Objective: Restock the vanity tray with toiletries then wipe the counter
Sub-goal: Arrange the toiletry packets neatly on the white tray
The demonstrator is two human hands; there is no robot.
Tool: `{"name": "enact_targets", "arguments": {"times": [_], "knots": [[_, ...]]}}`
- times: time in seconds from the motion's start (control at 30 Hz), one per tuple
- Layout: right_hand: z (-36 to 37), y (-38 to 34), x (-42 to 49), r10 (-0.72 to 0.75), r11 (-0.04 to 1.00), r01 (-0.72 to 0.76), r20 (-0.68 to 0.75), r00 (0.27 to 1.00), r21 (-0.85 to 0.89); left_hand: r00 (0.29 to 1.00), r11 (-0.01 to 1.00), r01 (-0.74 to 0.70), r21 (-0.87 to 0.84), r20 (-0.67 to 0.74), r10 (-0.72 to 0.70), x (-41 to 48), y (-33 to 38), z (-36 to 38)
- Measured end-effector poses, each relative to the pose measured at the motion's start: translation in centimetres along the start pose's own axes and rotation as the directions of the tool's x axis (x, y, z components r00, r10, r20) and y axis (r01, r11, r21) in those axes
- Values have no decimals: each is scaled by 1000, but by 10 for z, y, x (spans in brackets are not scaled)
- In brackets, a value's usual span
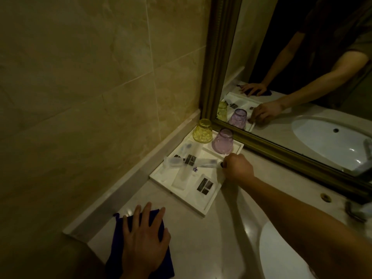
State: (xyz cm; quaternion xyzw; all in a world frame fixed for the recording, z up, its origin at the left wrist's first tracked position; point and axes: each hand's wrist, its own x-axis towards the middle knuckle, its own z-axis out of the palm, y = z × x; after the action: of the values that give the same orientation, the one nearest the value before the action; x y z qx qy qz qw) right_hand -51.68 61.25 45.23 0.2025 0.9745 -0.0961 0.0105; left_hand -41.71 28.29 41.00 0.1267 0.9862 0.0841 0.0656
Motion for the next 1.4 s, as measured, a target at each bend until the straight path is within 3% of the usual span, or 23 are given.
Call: {"name": "enact_targets", "arguments": {"times": [0.13, 0.23, 0.3, 0.43, 0.7, 1.1, 1.27, 1.4], "knots": [[-4, -29, -1, -80, 990, 96, -146, 986, 104, 1000, 1000, -16, 7, -14, 16, 0, -2, 3], [0, -67, -3, -238, 967, 240, -34, 971, 89, 1000, 1000, -7, 7, -18, 7, 0, -2, 3], [7, -86, 0, -203, 975, 199, 31, 979, 96, 1000, 1000, -3, -2, -22, 3, 0, -2, 2], [20, -102, 8, 44, 930, -77, 97, 994, 359, 999, 1000, -10, -11, -47, 9, 0, -3, 4], [30, -102, 8, 173, 903, -227, 174, 969, 366, 998, 1000, -17, -18, -67, 16, 0, -3, 7], [22, -93, 12, 103, 956, -147, 181, 978, 254, 995, 999, -34, -38, -95, 30, 0, -4, 9], [20, -96, 13, 82, 936, -147, 211, 974, 318, 993, 998, -38, -40, -112, 33, -1, -4, 8], [19, -98, 13, 16, 930, -71, 153, 988, 361, 993, 999, -43, -33, -113, 39, -1, -4, 8]]}}
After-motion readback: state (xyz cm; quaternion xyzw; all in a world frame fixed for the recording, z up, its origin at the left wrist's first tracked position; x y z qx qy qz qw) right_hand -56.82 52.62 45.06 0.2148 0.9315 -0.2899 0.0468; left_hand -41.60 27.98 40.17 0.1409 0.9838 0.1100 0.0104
